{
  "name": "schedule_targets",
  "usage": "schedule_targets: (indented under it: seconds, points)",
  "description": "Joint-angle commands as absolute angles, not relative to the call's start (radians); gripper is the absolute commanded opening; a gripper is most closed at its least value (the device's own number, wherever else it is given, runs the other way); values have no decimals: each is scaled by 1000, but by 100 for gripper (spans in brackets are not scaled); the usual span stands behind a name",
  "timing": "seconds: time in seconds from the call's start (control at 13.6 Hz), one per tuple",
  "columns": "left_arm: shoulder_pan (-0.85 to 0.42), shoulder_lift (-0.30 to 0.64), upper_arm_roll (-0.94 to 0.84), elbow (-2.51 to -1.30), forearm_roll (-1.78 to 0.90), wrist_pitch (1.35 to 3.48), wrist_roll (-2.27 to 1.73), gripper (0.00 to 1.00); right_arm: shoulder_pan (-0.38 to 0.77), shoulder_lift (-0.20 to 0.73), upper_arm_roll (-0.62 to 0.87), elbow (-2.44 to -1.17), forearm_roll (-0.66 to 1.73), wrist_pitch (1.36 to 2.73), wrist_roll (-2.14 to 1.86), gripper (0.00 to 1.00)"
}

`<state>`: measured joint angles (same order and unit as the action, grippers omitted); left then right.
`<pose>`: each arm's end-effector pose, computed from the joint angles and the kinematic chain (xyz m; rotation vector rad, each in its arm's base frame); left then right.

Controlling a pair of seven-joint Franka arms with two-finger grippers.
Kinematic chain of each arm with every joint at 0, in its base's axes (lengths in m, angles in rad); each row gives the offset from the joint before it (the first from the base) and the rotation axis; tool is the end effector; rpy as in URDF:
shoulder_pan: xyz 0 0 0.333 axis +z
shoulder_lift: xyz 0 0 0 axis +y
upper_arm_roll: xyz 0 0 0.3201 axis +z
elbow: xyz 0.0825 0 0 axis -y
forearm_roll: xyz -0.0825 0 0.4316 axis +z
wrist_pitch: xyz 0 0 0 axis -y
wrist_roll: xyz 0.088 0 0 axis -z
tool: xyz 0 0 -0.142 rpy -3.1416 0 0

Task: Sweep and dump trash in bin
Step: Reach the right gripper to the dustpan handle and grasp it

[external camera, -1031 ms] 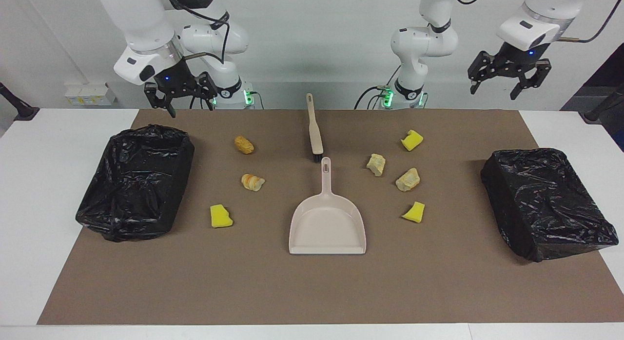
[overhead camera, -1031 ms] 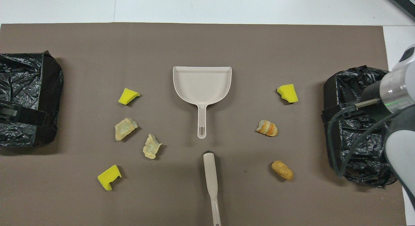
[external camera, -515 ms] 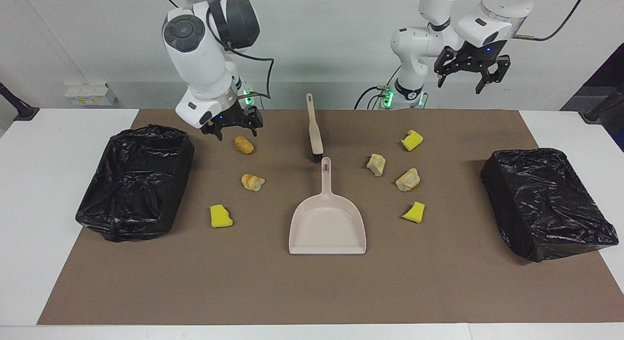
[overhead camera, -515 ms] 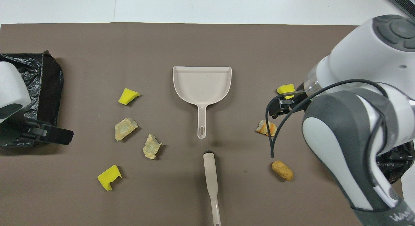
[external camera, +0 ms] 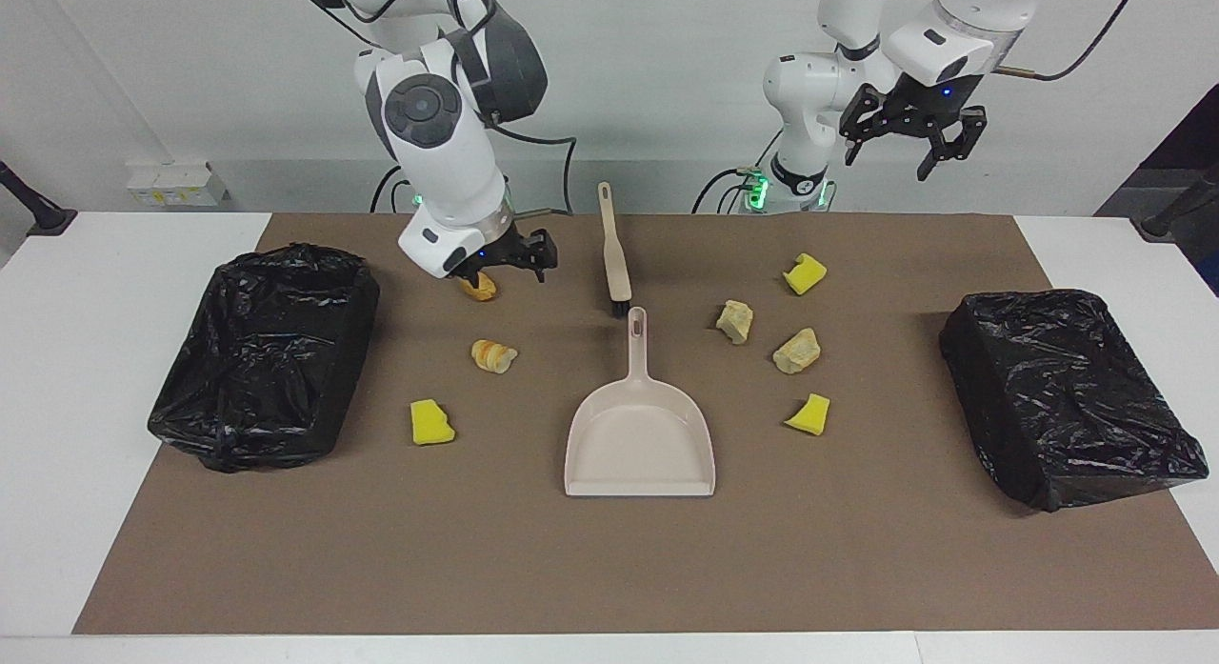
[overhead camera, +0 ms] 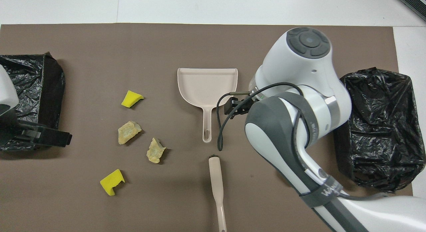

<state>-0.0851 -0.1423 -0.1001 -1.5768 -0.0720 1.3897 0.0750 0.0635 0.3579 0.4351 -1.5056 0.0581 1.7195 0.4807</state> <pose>0.5225 -0.1134 0.6560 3.0582 -0.4157 -0.0750 0.6175 0.3095 0.4269 -2.9976 0.0151 0.2940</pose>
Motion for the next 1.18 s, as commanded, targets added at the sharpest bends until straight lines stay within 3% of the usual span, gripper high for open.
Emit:
schedule_targets:
  seconds: [0.0, 0.37, 0.66, 1.03, 1.1]
  points:
    - [-72, -163, -100, -1601, -81, 1388, 74, 100, 112, 429, 443, -1470, 58, 1796, 558, 100]
    - [-60, -169, -86, -1609, -80, 1364, 69, 100, 247, 572, 434, -1408, -79, 1868, 686, 100]
    - [-74, -173, -101, -1667, -80, 1405, 84, 100, 268, 584, 437, -1434, -146, 1881, 687, 75]
    - [-74, -229, -204, -1798, -86, 1494, 75, 100, 284, 577, 439, -1502, -146, 1936, 704, 62]
    - [-75, -229, -215, -1802, -86, 1500, 69, 100, 284, 575, 439, -1502, -147, 1928, 704, 55]
